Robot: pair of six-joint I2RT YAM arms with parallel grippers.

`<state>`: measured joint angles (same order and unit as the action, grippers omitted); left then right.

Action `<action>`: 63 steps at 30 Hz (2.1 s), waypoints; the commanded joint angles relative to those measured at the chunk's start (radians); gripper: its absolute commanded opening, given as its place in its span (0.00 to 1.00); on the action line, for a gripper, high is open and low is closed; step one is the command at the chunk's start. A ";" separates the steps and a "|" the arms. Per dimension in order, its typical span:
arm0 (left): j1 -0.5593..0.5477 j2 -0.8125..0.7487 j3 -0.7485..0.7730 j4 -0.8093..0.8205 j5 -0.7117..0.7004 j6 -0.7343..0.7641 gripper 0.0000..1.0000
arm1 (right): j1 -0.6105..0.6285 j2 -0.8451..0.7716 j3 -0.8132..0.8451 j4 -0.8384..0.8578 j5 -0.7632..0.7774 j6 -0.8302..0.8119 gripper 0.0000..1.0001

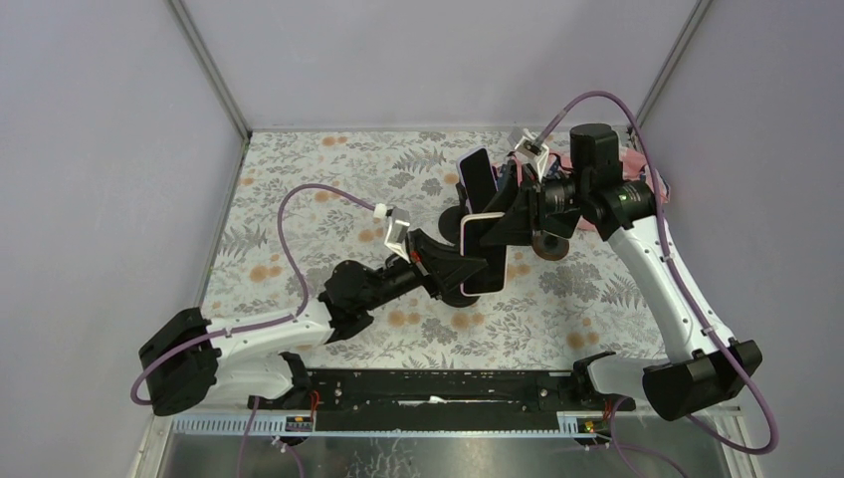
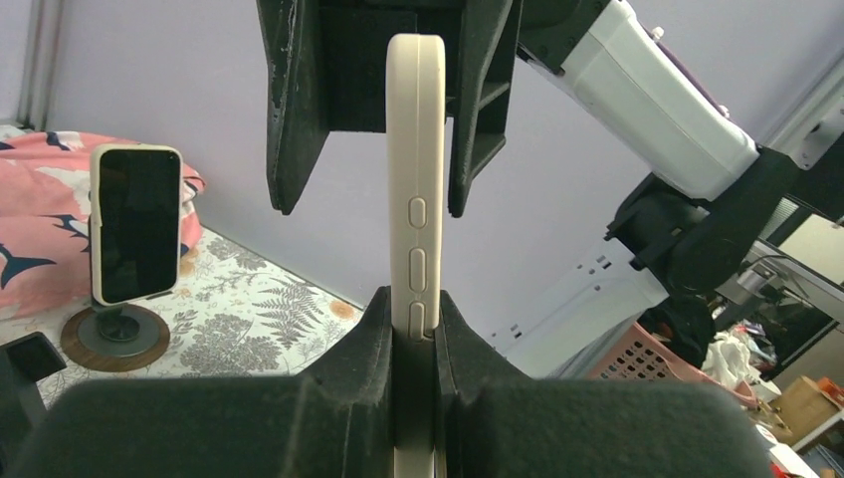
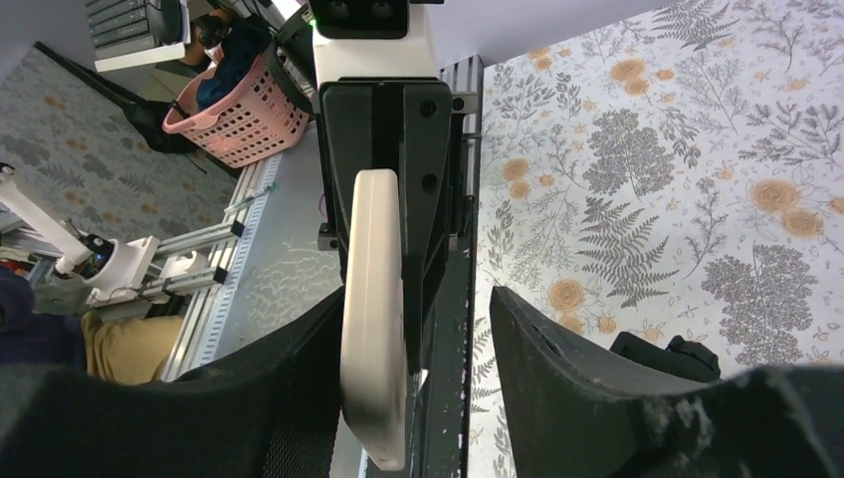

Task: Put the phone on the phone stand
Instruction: Pick up the phone at the center of the board.

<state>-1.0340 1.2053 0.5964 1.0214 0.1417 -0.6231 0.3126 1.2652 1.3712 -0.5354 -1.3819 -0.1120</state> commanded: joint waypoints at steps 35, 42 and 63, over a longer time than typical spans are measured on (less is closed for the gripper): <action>0.108 -0.093 0.060 -0.100 0.282 -0.030 0.00 | 0.125 0.011 0.143 -0.384 0.035 -0.357 0.36; 0.113 -0.094 0.050 -0.103 0.289 -0.031 0.00 | 0.126 0.010 0.147 -0.392 0.040 -0.365 0.37; 0.119 -0.070 0.057 -0.089 0.300 -0.057 0.00 | 0.125 0.001 0.135 -0.394 0.037 -0.382 0.00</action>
<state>-0.9257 1.1419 0.6388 0.8520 0.4469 -0.6422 0.4282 1.2804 1.4837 -0.9157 -1.2778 -0.4488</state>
